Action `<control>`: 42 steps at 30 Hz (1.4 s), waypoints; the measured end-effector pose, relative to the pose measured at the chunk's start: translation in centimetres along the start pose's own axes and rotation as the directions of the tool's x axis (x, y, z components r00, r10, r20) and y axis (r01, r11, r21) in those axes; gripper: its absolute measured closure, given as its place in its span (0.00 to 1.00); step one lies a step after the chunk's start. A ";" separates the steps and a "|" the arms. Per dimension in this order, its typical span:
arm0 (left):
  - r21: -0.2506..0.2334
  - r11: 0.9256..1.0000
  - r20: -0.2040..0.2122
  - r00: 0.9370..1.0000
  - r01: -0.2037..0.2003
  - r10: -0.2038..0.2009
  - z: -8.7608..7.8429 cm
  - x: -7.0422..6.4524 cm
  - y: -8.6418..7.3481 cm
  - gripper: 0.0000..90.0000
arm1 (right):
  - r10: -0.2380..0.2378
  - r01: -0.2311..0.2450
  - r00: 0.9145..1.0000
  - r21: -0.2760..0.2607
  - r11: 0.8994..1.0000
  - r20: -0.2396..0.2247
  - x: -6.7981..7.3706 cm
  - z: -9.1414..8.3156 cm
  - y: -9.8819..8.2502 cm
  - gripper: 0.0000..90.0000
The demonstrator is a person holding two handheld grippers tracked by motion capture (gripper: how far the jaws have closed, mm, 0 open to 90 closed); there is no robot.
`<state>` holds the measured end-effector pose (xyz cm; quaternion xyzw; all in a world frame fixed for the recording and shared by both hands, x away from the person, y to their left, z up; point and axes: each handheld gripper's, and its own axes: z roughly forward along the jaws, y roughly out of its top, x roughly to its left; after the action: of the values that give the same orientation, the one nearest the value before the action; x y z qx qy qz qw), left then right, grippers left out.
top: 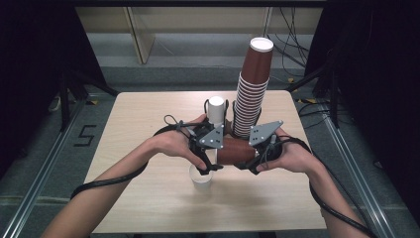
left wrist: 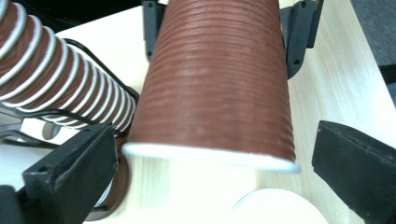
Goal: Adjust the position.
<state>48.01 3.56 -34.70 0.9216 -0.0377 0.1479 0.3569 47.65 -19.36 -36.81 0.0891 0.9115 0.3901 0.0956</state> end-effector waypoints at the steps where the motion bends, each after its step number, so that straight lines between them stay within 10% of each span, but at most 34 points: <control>1: -0.009 1.000 -0.006 1.000 0.005 -0.005 -0.1 0.1 -0.1 0.00 | -0.030 0.030 1.000 -0.018 0.999 0.004 -0.2 0.1 -0.1 0.22; 11: -0.137 0.989 -0.059 0.996 0.062 -0.071 -1.0 0.3 -0.9 0.00 | 0.016 -0.009 0.998 -0.116 0.993 0.059 -0.4 -0.2 -1.2 0.22; 24: -0.180 0.978 -0.071 0.990 0.108 -0.122 -1.4 0.6 -1.8 0.00 | 0.083 -0.057 0.991 -0.237 0.970 0.104 -0.2 0.3 -2.6 0.22; 42: -0.223 0.957 0.008 0.982 0.185 -0.188 -0.7 1.4 -1.8 0.00 | 0.084 -0.043 0.989 -0.311 0.950 0.118 0.3 0.8 -3.0 0.22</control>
<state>49.48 5.40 -34.96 0.8742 0.0353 0.1147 0.4706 47.28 -20.75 -39.57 0.1277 0.8282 0.5233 0.1547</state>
